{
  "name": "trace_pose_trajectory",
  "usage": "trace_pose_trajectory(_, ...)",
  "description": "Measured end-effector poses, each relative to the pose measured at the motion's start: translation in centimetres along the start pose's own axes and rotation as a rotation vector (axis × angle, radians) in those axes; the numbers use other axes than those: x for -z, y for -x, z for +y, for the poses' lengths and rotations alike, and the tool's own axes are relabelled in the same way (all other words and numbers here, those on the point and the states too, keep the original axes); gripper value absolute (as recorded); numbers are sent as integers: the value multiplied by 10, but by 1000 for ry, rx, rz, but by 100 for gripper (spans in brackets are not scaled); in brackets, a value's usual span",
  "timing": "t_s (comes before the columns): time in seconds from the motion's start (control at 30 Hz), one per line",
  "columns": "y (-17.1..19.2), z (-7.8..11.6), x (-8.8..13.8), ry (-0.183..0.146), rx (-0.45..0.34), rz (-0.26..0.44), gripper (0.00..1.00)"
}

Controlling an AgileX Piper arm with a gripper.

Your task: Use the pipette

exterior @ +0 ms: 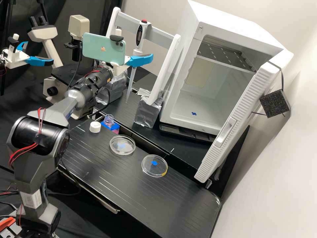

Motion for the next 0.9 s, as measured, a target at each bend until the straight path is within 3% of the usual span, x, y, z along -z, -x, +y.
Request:
trace_pose_trajectory(0.2,-15,-1,-5,8,8,-19,100)
trace_pose_trajectory(0.23,-18,1,-7,9,3,-26,0)
trace_pose_trajectory(0.9,-31,-4,-22,-6,28,-67,0)
